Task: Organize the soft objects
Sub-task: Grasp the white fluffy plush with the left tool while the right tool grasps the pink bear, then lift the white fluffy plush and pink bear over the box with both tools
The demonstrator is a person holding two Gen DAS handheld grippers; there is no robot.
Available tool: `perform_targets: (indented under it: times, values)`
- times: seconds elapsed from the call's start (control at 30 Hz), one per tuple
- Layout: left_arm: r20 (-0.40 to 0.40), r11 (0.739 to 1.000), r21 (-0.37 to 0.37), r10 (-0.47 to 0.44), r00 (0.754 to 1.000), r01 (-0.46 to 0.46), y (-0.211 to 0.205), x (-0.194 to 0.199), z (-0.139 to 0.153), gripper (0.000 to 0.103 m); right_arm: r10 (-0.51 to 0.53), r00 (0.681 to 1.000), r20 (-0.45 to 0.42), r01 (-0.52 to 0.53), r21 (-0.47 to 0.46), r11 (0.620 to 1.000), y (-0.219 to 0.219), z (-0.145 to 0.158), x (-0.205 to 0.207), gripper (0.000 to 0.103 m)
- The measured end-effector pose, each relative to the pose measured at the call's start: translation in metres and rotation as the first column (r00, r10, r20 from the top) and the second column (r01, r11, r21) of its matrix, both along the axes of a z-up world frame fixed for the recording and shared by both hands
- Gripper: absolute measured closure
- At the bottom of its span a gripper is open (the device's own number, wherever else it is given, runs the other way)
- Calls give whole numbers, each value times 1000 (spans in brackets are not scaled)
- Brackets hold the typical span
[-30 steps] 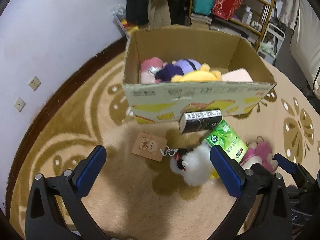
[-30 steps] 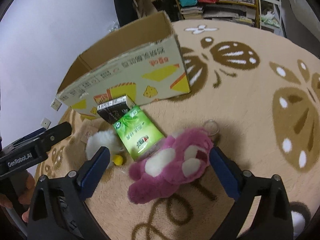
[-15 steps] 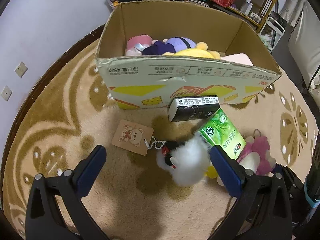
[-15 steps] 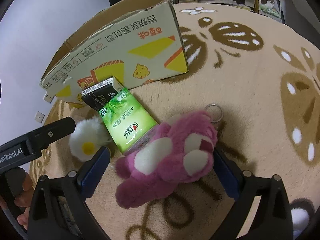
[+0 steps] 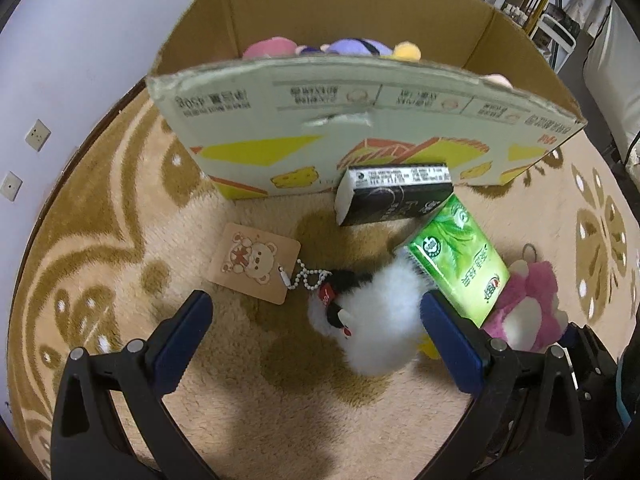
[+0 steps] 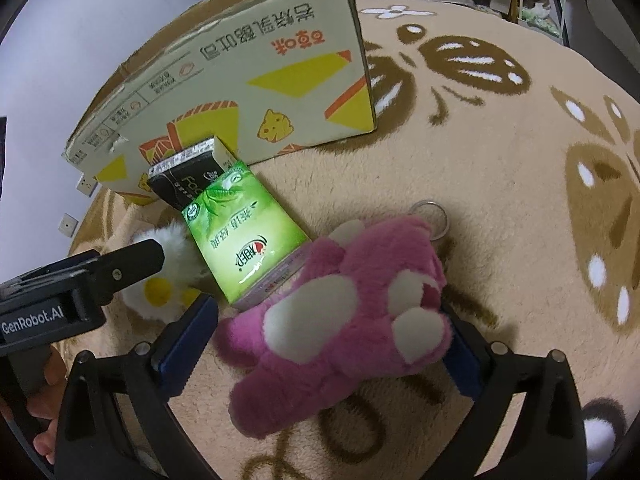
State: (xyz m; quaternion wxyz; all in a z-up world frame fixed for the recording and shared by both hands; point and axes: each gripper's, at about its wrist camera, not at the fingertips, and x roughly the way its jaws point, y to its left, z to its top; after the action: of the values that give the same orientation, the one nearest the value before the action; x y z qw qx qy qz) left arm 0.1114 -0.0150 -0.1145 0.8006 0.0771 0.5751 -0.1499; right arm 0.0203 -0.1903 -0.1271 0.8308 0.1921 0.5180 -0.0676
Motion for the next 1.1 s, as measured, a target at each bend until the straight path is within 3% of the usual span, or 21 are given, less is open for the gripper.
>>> perform_targets:
  times: [0.4, 0.6, 0.7, 0.93, 1.0, 1.1]
  values:
    - [-51, 999, 39, 20, 999, -18, -4, 7, -19, 3, 3, 1000, -9, -3, -23, 1000, 3, -4, 3, 0]
    - [-38, 994, 102, -23, 999, 27, -16, 3, -24, 19, 28, 997, -73, -31, -32, 999, 12, -12, 5, 1]
    - [-30, 994, 103, -37, 999, 40, -19, 1, -22, 29, 56, 996, -76, -61, -69, 996, 24, -11, 8, 14]
    - [-17, 995, 95, -40, 999, 41, -17, -4, -18, 65, 51, 996, -75, -57, -75, 996, 32, -10, 9, 26]
    - [-21, 995, 86, -44, 999, 45, -13, -5, -17, 68, 42, 997, -69, -47, -74, 996, 31, -9, 8, 36]
    - [-8, 993, 102, -62, 998, 62, -20, -16, -11, 69, 29, 998, -64, -33, -69, 997, 27, -5, 7, 38]
